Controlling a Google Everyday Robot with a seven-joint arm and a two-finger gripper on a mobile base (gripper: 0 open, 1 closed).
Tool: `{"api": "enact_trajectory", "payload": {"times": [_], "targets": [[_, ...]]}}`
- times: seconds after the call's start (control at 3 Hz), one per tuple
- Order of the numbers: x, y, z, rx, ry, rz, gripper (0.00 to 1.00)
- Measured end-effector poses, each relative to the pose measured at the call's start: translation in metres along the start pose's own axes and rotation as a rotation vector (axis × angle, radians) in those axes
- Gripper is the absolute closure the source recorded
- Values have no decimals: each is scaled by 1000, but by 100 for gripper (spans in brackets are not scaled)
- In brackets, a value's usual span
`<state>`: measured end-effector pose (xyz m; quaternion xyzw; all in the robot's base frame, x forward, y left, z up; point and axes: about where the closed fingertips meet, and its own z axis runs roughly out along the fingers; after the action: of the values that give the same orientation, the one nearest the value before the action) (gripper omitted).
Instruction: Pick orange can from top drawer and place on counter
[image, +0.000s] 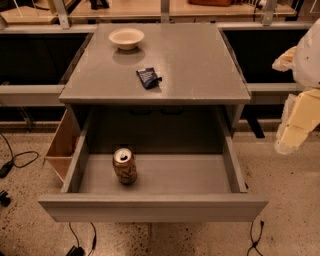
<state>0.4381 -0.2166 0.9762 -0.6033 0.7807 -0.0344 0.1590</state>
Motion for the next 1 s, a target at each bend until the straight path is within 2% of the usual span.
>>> {"api": "enact_trajectory", "payload": {"times": [0.33,0.67,1.0], "targets": [[0,0,0,0,0,0,0],[-8,2,20,-17,-65,-6,0],[-36,-1,53,-33,-227,-16,0]]}}
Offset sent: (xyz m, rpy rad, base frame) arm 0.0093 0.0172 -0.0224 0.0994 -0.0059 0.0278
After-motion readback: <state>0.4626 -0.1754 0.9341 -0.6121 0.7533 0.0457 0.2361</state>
